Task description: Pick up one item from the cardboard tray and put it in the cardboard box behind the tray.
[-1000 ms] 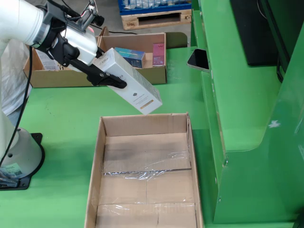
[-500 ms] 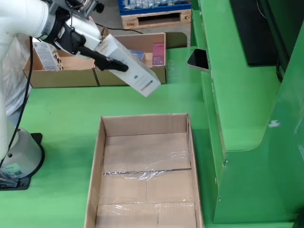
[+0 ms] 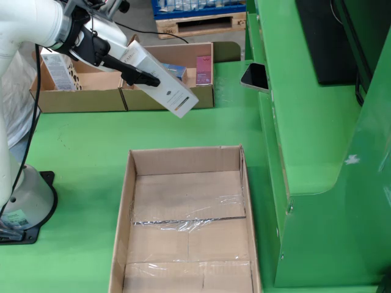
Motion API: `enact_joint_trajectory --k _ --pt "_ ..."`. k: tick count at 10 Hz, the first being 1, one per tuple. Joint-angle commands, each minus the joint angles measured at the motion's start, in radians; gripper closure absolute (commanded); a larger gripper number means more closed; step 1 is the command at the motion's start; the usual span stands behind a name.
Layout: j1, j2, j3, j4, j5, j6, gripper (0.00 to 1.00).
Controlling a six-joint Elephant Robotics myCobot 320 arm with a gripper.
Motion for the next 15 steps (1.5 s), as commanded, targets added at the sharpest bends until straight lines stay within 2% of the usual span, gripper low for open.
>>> enact_joint_trajectory --k 1,5,13,15 --pt "0.035 0.058 0.023 -0.03 0.037 -0.03 1.0" --pt "0.123 0.082 0.023 -0.059 0.065 -0.044 1.0" --pt "0.276 0.058 0.023 -0.007 0.026 -0.011 1.0" --pt "0.365 -0.024 0.023 0.11 0.03 -0.011 1.0"
